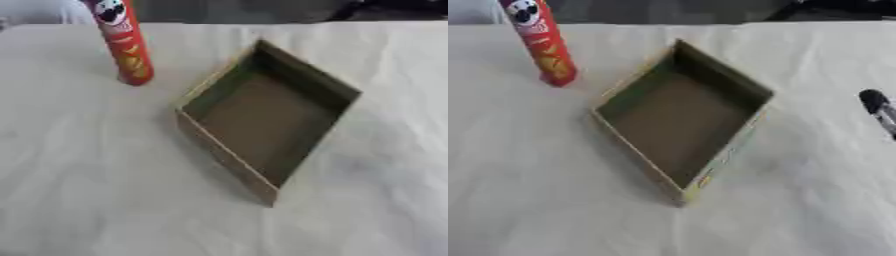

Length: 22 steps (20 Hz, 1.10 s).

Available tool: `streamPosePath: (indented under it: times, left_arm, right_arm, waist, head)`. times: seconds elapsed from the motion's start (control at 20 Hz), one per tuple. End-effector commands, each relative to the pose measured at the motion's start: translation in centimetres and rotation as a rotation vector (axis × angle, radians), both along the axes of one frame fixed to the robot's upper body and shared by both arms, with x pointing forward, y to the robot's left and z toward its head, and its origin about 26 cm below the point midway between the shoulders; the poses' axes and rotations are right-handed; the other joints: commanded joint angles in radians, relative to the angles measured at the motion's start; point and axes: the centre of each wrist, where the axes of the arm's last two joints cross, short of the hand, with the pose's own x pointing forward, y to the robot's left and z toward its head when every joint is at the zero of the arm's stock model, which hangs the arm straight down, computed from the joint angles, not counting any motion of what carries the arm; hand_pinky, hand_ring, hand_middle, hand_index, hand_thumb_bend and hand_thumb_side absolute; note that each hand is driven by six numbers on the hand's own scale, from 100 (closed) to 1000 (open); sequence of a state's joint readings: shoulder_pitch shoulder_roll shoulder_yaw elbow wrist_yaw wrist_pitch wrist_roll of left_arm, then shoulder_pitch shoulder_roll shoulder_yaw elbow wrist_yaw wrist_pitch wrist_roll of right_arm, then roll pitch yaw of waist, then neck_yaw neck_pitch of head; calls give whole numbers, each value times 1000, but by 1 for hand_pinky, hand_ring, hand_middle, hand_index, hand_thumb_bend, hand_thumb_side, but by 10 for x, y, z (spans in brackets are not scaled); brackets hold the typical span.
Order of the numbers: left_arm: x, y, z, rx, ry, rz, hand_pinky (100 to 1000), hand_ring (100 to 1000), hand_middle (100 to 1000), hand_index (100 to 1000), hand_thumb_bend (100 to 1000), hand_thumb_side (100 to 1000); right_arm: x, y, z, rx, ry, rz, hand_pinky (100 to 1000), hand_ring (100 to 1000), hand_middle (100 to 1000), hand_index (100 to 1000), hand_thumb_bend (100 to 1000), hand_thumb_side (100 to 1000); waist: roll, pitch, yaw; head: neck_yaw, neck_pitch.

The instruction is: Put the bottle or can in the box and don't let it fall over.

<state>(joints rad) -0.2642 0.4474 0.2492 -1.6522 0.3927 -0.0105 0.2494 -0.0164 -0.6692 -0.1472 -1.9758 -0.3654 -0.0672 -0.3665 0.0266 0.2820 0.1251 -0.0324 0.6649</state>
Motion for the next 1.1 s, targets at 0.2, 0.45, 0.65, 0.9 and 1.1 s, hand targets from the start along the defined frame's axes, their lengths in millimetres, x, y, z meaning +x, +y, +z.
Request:
streamPosePath:
  times: [0.2,0.45,0.65,0.9,1.1]
  left_arm:
    - [-2,6,15,34,-25,10,994,772,584,764,522,263]
    - [-1,6,17,53,-14,30,994,769,576,767,535,271]
    - [4,7,24,103,4,53,1000,786,583,786,549,252]
    - [9,7,29,141,23,60,1000,788,584,788,547,249]
    - [12,6,33,166,31,53,1000,818,637,847,661,240]
  right_arm:
    - [-2,0,13,-42,-30,13,831,805,939,847,585,100]
    - [-2,0,13,-43,-29,13,831,805,939,847,583,100]
    - [-2,0,13,-43,-27,14,831,804,939,847,581,100]
    - [-2,0,12,-43,-25,14,831,804,939,847,581,100]
    - [-2,1,13,-46,-24,20,832,804,939,847,577,100]
  waist:
    - [-2,-16,4]
    - [-1,-15,4]
    - [-1,-16,1]
    - [-1,-17,-1]
    - [3,-19,-9]
  head:
    - [1,5]
    - [-1,3]
    - [0,2]
    - [0,1]
    - [7,1]
